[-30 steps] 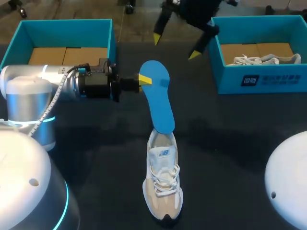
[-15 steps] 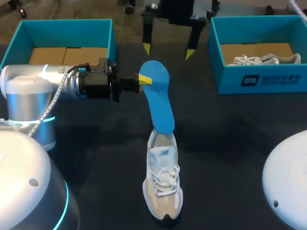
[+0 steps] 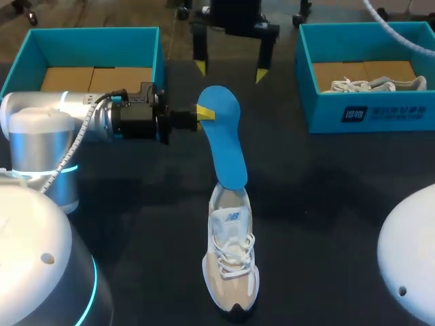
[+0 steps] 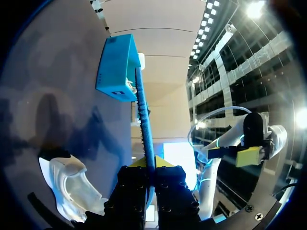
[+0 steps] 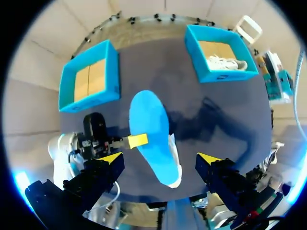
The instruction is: Take the shoe out of the shoebox, open the shoe tongue, remove and reinsert the insole, then place the shoe into the shoebox
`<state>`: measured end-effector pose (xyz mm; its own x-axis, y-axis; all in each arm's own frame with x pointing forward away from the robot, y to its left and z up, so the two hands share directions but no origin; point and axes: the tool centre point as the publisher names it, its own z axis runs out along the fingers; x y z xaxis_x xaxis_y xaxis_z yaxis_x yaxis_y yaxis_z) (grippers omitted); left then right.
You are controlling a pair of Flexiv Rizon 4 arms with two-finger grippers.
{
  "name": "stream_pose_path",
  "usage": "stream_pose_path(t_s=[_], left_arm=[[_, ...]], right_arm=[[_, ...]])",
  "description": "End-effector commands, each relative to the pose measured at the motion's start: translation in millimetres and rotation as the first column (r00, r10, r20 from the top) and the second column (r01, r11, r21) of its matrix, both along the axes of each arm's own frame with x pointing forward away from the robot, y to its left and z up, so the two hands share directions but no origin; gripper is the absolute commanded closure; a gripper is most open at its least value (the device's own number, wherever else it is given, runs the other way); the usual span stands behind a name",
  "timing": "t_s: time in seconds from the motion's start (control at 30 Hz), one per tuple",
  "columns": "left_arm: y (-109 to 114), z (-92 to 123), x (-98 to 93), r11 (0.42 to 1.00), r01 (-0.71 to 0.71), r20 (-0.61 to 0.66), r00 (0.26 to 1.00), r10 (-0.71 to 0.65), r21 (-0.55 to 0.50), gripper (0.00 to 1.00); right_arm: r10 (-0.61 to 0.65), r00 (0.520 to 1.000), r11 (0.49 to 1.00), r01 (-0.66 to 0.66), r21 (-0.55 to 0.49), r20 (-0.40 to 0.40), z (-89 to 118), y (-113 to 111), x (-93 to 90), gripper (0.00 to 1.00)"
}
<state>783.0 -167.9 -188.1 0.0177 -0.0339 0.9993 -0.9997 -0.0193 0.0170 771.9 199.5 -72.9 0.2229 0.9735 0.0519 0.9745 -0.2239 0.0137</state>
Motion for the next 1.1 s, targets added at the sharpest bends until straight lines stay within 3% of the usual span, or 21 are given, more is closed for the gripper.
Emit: stream_pose_path(t_s=[0.03, 0.2, 0.27, 0.33, 0.53, 0.8, 1.1], left_arm=[[0.3, -0.2, -0.2, 1.000, 0.000, 0.000, 1.000, 0.000, 0.000, 1.00], [0.3, -0.2, -0.2, 1.000, 0.000, 0.000, 1.000, 0.000, 0.000, 1.00], [0.3, -0.2, -0.2, 1.000, 0.000, 0.000, 1.000, 0.000, 0.000, 1.00], [0.3, -0.2, -0.2, 1.000, 0.000, 0.000, 1.000, 0.000, 0.000, 1.00], [0.3, -0.2, -0.2, 1.000, 0.000, 0.000, 1.000, 0.000, 0.000, 1.00], [0.3, -0.2, -0.2, 1.000, 0.000, 0.000, 1.000, 0.000, 0.000, 1.00], [0.3, -0.2, -0.2, 1.000, 0.000, 0.000, 1.000, 0.000, 0.000, 1.00]], right_arm=[[-0.047, 0.998, 0.947, 0.034, 0.320, 0.034, -6.9, -32.0, -1.8, 0.00], [-0.037, 0.999, 0.868, 0.014, 0.496, 0.036, -8.5, -42.1, 3.1, 0.00], [-0.040, 0.999, 0.856, 0.018, 0.517, 0.033, -8.4, -43.3, 3.2, 0.00], [-0.033, 0.999, 0.797, 0.001, 0.603, 0.042, -8.1, -46.6, 4.7, 0.00], [-0.038, 0.999, 0.685, 0.016, 0.728, 0.015, -15.7, -52.7, 9.0, 0.00], [-0.009, 1.000, 0.537, -0.013, 0.843, 0.021, -34.0, -56.9, 14.1, 0.00], [-0.011, 1.000, 0.458, -0.012, 0.889, 0.019, -43.1, -61.9, 17.6, 0.00]])
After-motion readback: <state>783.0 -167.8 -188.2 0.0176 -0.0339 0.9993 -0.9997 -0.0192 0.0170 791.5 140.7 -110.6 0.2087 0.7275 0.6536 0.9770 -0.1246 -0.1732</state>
